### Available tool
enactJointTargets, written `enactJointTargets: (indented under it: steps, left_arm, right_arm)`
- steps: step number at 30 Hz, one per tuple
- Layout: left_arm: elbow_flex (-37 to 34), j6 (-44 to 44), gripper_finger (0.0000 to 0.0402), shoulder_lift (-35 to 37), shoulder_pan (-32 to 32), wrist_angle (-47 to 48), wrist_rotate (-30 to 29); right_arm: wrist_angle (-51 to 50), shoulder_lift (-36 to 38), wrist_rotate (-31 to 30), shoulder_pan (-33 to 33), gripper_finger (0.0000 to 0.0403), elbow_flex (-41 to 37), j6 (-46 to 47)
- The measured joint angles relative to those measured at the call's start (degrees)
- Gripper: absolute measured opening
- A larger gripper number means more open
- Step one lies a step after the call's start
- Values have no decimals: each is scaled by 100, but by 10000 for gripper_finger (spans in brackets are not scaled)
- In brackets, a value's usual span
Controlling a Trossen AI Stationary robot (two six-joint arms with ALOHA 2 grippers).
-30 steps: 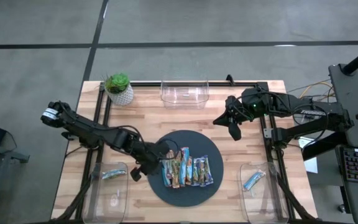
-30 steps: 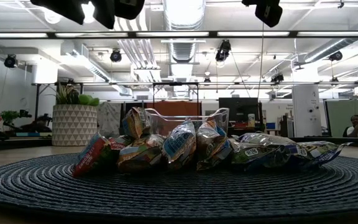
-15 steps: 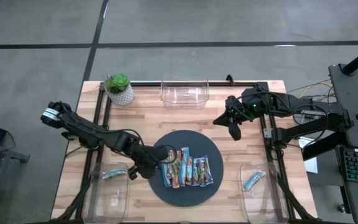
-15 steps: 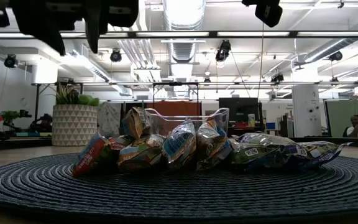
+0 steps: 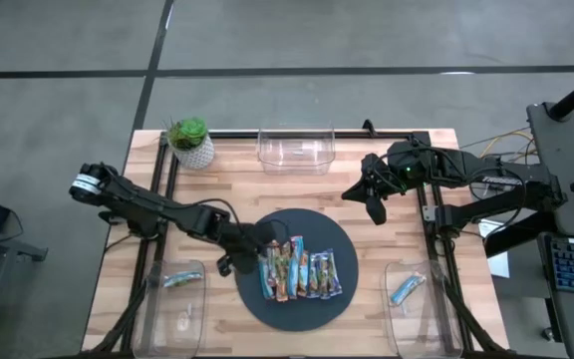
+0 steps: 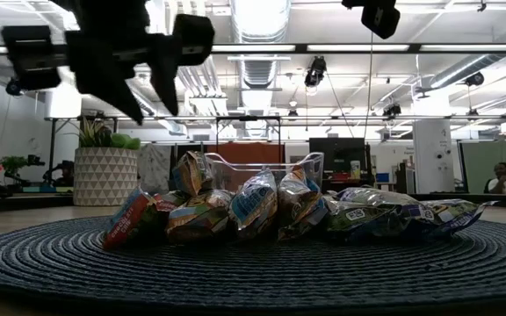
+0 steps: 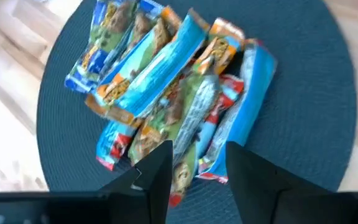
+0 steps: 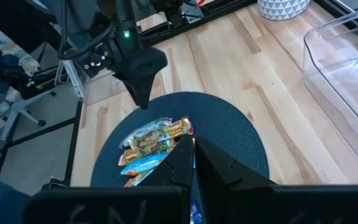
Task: Pick and place Granola Bars by type
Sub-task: Put the red granola bar into the bottom left transparent bin
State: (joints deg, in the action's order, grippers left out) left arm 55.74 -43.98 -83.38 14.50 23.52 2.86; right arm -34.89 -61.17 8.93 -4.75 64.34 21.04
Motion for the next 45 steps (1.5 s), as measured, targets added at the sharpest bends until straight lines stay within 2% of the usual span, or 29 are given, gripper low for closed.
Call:
enactJointTargets:
  steps: [3,9,13,23,45]
  left_arm:
    - [360,-36,131,-197,-107,68,53]
    - [1141,-28,131,-762,-164,1454,384]
    - [1318,-250,131,-1022,-136,1868,380]
    - [1336,-1085,131,-1446,-81,1817,381]
    - [1336,-1177,131,-1661,-65,1638,376]
  right_arm:
    - [0,0,0,0,8,0,2]
    - [0,0,0,0,8,0,1]
    - [-2,0,0,0,8,0,-14]
    - [-10,0,0,0,8,0,-50]
    - [-42,0,2,-2,8,0,-151]
